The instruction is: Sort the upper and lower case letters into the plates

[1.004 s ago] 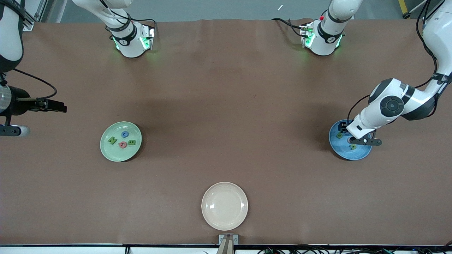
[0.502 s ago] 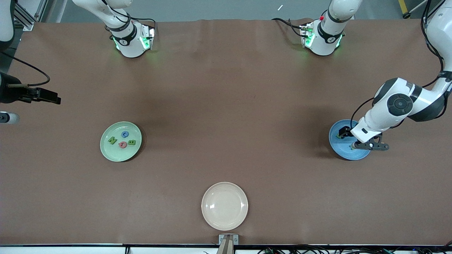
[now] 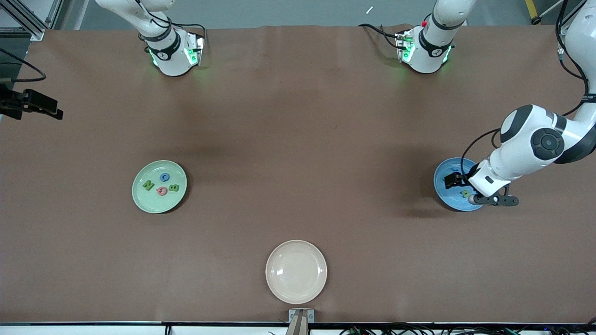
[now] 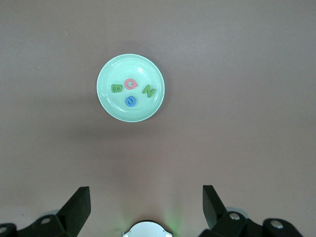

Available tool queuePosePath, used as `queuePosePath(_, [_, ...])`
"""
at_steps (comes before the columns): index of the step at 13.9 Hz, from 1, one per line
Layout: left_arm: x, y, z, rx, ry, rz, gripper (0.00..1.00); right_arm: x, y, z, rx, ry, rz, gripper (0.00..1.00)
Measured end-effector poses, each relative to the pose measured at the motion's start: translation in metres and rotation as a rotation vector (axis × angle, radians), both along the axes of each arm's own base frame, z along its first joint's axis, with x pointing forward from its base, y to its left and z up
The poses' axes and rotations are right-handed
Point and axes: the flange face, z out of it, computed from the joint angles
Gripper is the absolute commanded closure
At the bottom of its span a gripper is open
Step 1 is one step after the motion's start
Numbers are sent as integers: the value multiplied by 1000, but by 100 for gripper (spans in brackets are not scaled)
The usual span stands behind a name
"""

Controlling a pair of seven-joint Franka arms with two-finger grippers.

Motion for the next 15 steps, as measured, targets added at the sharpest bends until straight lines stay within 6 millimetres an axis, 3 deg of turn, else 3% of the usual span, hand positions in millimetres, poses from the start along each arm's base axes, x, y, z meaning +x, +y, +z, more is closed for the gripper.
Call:
queuePosePath(4, [1,-52,-1,34,86,-11,1,-19,1,16,2,-25,3,0])
queuePosePath(7, [-1,-90,9,53,89,3,1,-28,2,27,2,-46,5,0])
queuePosePath(12, [-1,-123,2,60,114,54,1,-30,7,24,2,-38,5,0])
queuePosePath(15, [1,-141,13,90,81,66,1,-30,9,21,1,-34,-4,0])
